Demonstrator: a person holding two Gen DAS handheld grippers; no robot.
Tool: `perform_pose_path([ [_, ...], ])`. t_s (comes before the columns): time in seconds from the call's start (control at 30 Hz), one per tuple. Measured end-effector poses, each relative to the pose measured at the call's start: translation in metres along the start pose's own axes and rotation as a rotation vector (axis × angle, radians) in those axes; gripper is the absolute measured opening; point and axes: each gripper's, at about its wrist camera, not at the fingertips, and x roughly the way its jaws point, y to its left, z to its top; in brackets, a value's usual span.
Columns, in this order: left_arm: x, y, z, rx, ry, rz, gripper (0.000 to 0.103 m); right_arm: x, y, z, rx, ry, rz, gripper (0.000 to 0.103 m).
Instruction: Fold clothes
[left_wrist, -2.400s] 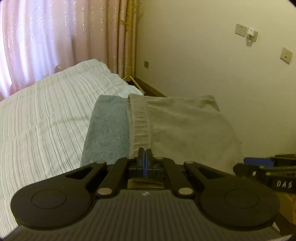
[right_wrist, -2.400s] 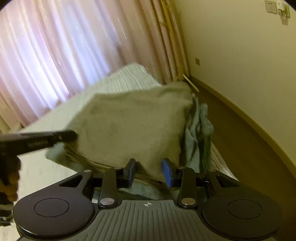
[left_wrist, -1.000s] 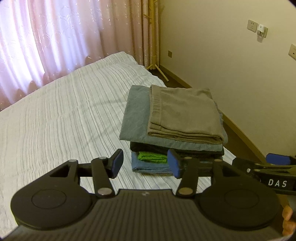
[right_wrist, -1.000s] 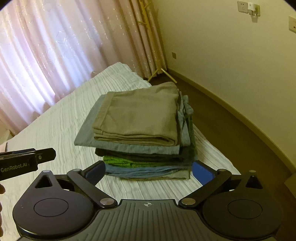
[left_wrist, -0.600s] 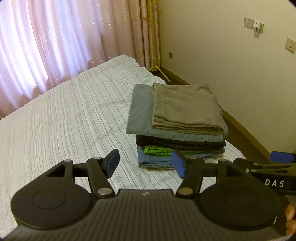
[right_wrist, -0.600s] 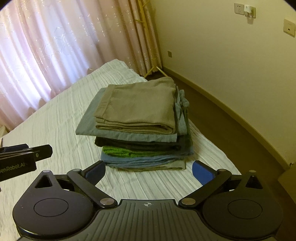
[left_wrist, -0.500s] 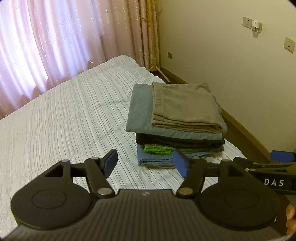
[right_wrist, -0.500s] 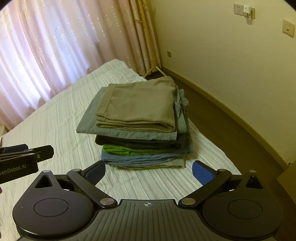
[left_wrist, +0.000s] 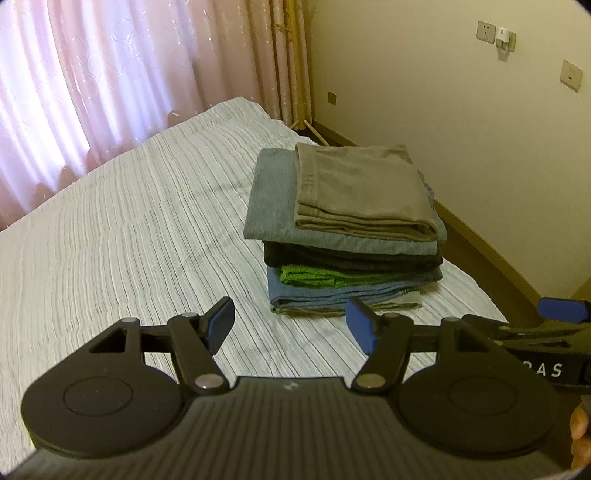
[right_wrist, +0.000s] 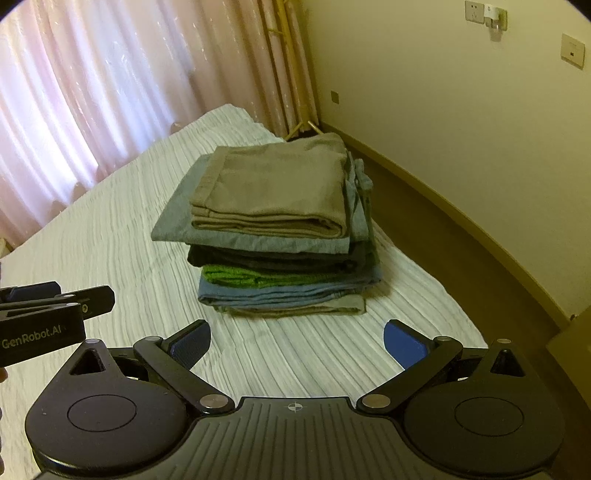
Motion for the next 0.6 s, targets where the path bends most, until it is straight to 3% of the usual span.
perform_pose_path([
  [0.6, 0.024, -0.006, -0.009, 0.007, 0.069, -0.001, 0.063, 0.023, -0.005, -0.008, -0.003, 0.058, -0.023, 0.102],
])
